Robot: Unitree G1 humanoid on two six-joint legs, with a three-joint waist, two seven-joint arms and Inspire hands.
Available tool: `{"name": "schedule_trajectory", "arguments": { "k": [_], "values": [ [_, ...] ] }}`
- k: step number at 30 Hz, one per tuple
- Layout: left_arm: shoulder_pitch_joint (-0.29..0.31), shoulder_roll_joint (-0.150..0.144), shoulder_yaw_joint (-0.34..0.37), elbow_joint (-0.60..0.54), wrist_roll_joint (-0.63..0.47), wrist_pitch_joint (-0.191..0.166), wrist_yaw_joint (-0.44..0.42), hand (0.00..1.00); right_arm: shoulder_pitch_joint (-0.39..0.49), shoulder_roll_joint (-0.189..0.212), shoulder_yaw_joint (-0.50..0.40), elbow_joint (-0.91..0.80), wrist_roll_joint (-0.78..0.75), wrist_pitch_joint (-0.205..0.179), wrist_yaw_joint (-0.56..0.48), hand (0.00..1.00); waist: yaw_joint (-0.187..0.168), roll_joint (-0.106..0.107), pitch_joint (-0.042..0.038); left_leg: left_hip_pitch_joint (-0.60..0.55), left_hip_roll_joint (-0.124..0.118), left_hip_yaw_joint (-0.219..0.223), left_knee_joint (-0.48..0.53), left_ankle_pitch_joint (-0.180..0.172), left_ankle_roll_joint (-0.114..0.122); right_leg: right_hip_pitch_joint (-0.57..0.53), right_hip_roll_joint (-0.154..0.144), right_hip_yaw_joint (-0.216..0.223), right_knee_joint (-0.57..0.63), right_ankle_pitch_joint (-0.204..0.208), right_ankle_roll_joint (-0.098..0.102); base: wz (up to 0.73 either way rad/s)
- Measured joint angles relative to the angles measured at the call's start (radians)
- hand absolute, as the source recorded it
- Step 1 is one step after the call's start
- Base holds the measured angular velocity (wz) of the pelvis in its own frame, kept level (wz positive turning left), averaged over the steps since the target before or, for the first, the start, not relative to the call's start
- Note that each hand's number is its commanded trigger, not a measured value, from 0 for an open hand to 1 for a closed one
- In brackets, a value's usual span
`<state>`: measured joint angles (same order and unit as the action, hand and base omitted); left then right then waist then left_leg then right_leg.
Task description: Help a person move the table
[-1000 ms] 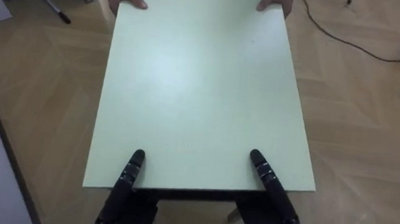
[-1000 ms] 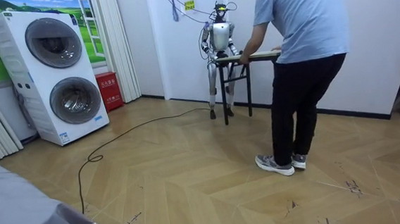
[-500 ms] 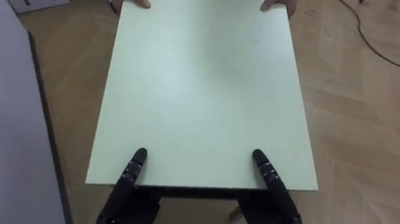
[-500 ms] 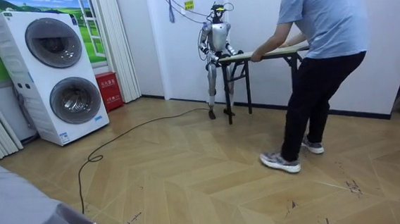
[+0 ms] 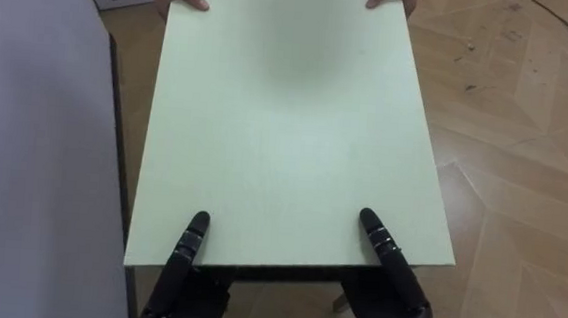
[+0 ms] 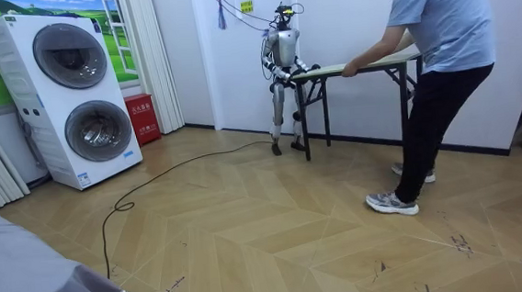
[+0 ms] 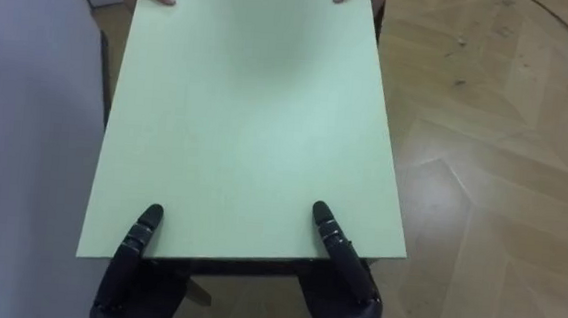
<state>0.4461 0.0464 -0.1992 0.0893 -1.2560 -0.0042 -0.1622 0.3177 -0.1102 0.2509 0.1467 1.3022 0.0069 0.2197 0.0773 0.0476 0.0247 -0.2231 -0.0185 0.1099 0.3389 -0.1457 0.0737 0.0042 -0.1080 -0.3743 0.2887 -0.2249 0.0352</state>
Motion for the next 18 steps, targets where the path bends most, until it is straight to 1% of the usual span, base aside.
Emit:
{"name": "schedule_trajectory", "arguments": {
  "k": [2, 4, 6, 7, 8, 9, 10, 11, 12, 13, 14, 15, 16, 18],
  "values": [
    [-0.002, 0.0, 0.001, 0.0, 0.0, 0.0, 0.0, 1.0, -0.001, 0.0, 0.0, 0.0, 0.0, 0.0, 0.0, 1.0, 0.009, -0.002, 0.0003, -0.002, -0.003, 0.0, 0.002, -0.001, 0.004, -0.002, -0.007, -0.001, 0.021, -0.001, 0.002, 0.15],
    [-0.003, 0.0, -0.001, 0.0, 0.0, 0.0, 0.0, 1.0, -0.001, 0.0, -0.001, 0.0, -0.001, 0.0, 0.0, 1.0, 0.012, -0.003, 0.0007, -0.003, -0.013, -0.002, 0.006, -0.006, 0.015, -0.013, -0.022, 0.009, 0.065, -0.01, 0.016, 0.21],
    [-0.005, 0.001, 0.001, 0.0, 0.0, 0.0, 0.0, 1.0, -0.003, 0.002, 0.0, 0.0, -0.003, 0.0, 0.0, 1.0, 0.015, -0.005, 0.0021, -0.004, -0.018, -0.009, 0.009, -0.009, 0.023, -0.025, -0.031, 0.014, 0.109, -0.011, 0.018, 0.27],
    [-0.007, 0.003, 0.001, 0.0, 0.0, 0.0, 0.0, 1.0, 0.0, 0.004, -0.001, 0.0, -0.002, -0.001, 0.0, 1.0, 0.008, -0.007, 0.0034, -0.005, -0.027, -0.033, 0.015, -0.013, 0.029, -0.028, -0.037, 0.015, 0.141, -0.011, 0.018, 0.48],
    [-0.008, 0.003, 0.001, 0.0, 0.001, 0.0, 0.0, 1.0, 0.003, 0.005, -0.001, 0.0, -0.001, -0.001, 0.0, 1.0, 0.001, -0.008, 0.0036, -0.007, -0.031, -0.048, 0.021, -0.016, 0.032, -0.032, -0.041, 0.018, 0.163, -0.011, 0.018, 0.67],
    [-0.01, 0.007, 0.0, 0.0, 0.005, 0.0, 0.0, 1.0, 0.009, 0.01, -0.002, 0.0, 0.002, -0.001, 0.001, 1.0, -0.013, -0.013, 0.0048, -0.007, -0.046, -0.087, 0.03, -0.018, 0.036, -0.053, -0.045, 0.046, 0.211, -0.017, 0.02, 0.77],
    [-0.013, 0.013, -0.005, 0.0, 0.005, -0.001, 0.0, 1.0, 0.017, 0.015, -0.002, 0.0, 0.007, -0.002, 0.002, 1.0, -0.023, -0.019, 0.0026, -0.01, -0.062, -0.124, 0.036, -0.02, 0.041, -0.069, -0.036, 0.101, 0.214, -0.049, 0.021, 0.74],
    [-0.015, 0.014, -0.01, 0.0, 0.005, -0.001, 0.0, 1.0, 0.02, 0.016, -0.001, 0.0, 0.012, -0.002, 0.002, 1.0, -0.025, -0.022, 0.0028, -0.011, -0.068, -0.134, 0.034, -0.021, 0.043, -0.078, -0.026, 0.133, 0.193, -0.067, 0.016, 0.71],
    [-0.018, 0.014, -0.012, 0.0, 0.005, -0.001, 0.002, 1.0, 0.022, 0.017, 0.0, 0.0, 0.02, -0.004, 0.002, 1.0, -0.031, -0.024, 0.003, -0.01, -0.081, -0.157, 0.035, -0.02, 0.045, -0.096, -0.011, 0.173, 0.145, -0.077, 0.008, 0.71],
    [-0.018, 0.014, -0.012, 0.0, 0.007, -0.001, 0.005, 1.0, 0.026, 0.017, 0.0, 0.0, 0.024, -0.004, 0.002, 1.0, -0.045, -0.028, 0.0036, -0.007, -0.1, -0.178, 0.038, -0.016, 0.048, -0.112, -0.003, 0.189, 0.092, -0.062, 0.009, 0.76],
    [-0.02, 0.014, -0.01, 0.002, 0.008, -0.001, 0.006, 1.0, 0.029, 0.017, -0.001, 0.0, 0.025, -0.005, 0.002, 1.0, -0.052, -0.03, 0.0044, -0.007, -0.106, -0.183, 0.042, -0.016, 0.05, -0.117, 0.001, 0.201, 0.081, -0.028, 0.019, 0.83],
    [-0.02, 0.014, -0.013, 0.005, 0.015, 0.004, 0.008, 1.0, 0.043, 0.015, -0.003, -0.001, 0.03, -0.011, 0.004, 1.0, -0.057, -0.031, 0.0012, 0.0, -0.117, -0.208, 0.04, -0.015, 0.049, -0.109, 0.008, 0.206, 0.071, -0.025, 0.018, 0.54],
    [-0.019, 0.012, -0.01, 0.003, 0.022, 0.004, 0.008, 1.0, 0.041, 0.015, -0.002, 0.0, 0.037, -0.011, 0.004, 1.0, -0.046, -0.034, 0.0018, 0.0, -0.116, -0.212, 0.036, -0.016, 0.047, -0.092, 0.014, 0.202, 0.057, -0.021, 0.017, 0.42],
    [-0.02, 0.015, -0.008, 0.001, 0.022, 0.004, 0.009, 1.0, 0.041, 0.014, 0.002, 0.0, 0.047, -0.011, 0.004, 1.0, -0.042, -0.039, 0.0012, 0.002, -0.116, -0.224, 0.031, -0.017, 0.045, -0.075, 0.022, 0.201, 0.035, -0.015, 0.015, 0.23]
  ]
}}
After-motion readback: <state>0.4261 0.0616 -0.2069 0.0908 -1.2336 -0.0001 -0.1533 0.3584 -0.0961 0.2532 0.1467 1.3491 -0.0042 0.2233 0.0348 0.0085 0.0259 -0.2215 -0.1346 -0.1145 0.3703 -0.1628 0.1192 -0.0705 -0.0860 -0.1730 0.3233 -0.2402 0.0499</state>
